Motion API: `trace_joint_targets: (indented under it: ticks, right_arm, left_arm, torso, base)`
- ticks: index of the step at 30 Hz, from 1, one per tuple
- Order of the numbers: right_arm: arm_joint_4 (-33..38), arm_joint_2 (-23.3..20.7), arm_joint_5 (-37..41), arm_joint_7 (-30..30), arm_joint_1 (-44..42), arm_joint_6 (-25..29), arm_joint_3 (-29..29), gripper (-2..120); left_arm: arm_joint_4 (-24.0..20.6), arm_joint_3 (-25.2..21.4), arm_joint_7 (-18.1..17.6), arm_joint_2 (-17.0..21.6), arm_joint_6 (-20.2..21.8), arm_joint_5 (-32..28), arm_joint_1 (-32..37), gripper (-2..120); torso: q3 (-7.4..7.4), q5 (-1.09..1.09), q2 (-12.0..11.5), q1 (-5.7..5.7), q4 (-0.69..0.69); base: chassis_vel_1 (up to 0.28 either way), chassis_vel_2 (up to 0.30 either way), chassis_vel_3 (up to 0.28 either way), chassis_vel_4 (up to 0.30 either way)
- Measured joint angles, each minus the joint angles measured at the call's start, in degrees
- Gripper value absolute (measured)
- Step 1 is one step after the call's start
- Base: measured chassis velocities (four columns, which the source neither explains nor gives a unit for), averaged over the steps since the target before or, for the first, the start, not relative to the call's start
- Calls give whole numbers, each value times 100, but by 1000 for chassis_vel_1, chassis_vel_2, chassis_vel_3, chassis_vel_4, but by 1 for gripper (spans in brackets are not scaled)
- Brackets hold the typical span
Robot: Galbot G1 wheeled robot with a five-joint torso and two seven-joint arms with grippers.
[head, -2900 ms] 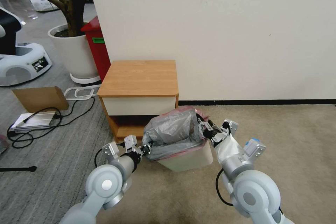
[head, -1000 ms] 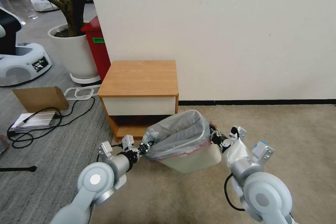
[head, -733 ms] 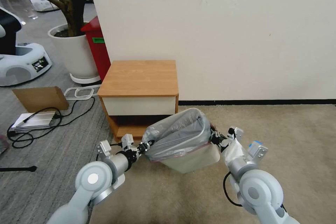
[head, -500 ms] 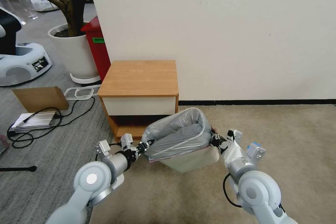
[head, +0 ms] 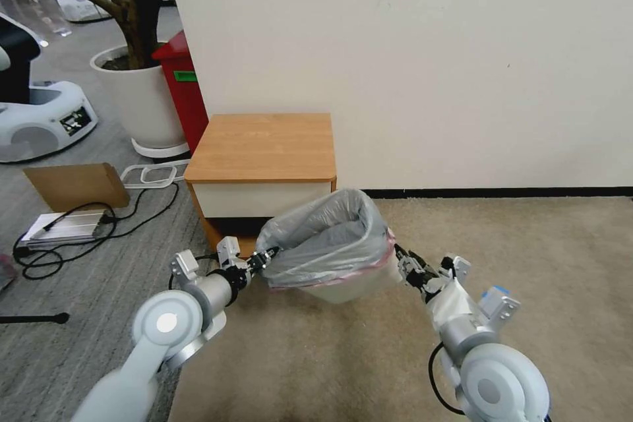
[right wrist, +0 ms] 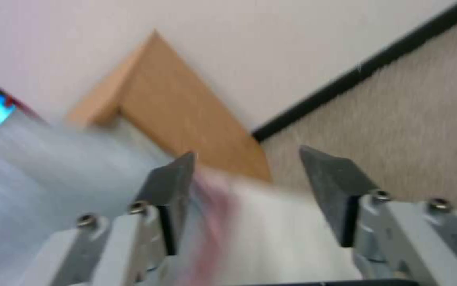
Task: Pick up the garbage bag from the table and place it over the trash can.
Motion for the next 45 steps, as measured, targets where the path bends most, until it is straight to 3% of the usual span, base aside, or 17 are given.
trace_joint_targets:
  ticks: [1,6,9,11,13,14,15,17,18,20,23,25,29,36,45]
  right_arm:
    - [96,-12,23,0,9,53,156,65]
    - [355,-152,91,-11,97,76,532,77]
    - [375,-836,-973,-375,447,33,257,90]
    - [351,-1039,-1267,-529,545,7,62,88]
    - [357,-1656,-2138,-1107,976,-161,-788,80]
    - [359,-1732,-2264,-1193,1051,-187,-948,79]
    - [340,-2034,-2738,-1571,1477,-294,-1606,72]
    - [330,-2095,-2838,-1655,1592,-319,-1749,71]
    - [257,-2377,-3198,-1963,2121,-463,-2456,63]
    - [200,-2611,-3307,-2163,2761,-757,-3213,52]
    - [130,-2725,-3317,-2279,3311,-1123,-3724,44]
    - [107,-2742,-3316,-2306,3457,-1249,-3858,43]
    - [-92,-2700,-3380,-2325,4072,-2326,-4368,20]
    - [-311,-2708,-3505,-2199,4225,-2390,-4636,1]
    - [-733,-2807,-4058,-2454,4520,-2379,-4854,0]
  left_arm:
    - [32,94,69,13,-31,317,27,3]
    - [42,336,131,43,-47,953,59,3]
    - [-34,764,149,121,-40,1854,5,3]
    - [-62,893,136,135,-42,2081,-25,3]
    - [-174,1308,-47,165,-48,2824,-122,3]
    - [-199,1357,-73,168,-46,2916,-133,3]
    - [-288,1532,-180,185,-18,3224,-168,3]
    - [-307,1567,-202,188,-3,3288,-177,3]
    - [-356,1683,-263,203,50,3497,-205,3]
    - [-400,1746,-283,217,103,3562,-237,3]
    - [-446,1781,-274,241,124,3566,-266,3]
    - [-462,1787,-265,251,125,3569,-274,3]
    - [-566,1786,-89,307,79,3653,-299,3]
    - [-694,1703,117,351,15,3745,-184,3]
    - [-911,1651,374,350,-124,4133,37,3]
  torso:
    - [0,0,0,0,0]
    - [0,0,0,0,-1]
    - [0,0,0,0,0]
    - [0,0,0,0,0]
    - [0,-2,0,0,-1]
    - [0,-2,0,0,1]
    - [0,3,0,0,0]
    - [0,2,0,0,1]
    - [1,-1,0,0,2]
    - [0,0,0,0,1]
    - [1,-2,0,0,2]
    - [0,-2,0,0,1]
    - [1,-1,0,0,0]
    - [1,0,0,0,0]
    - [0,0,0,0,-1]
  base:
    - [0,0,0,0]
    - [0,0,0,0]
    - [0,0,0,0]
    - [0,0,0,0]
    - [0,0,0,0]
    - [0,0,0,0]
    - [0,0,0,0]
    - [0,0,0,0]
    - [0,0,0,0]
    - [0,0,0,0]
    - [0,0,0,0]
    - [0,0,0,0]
    - [0,0,0,0]
    - [0,0,0,0]
    - [0,0,0,0]
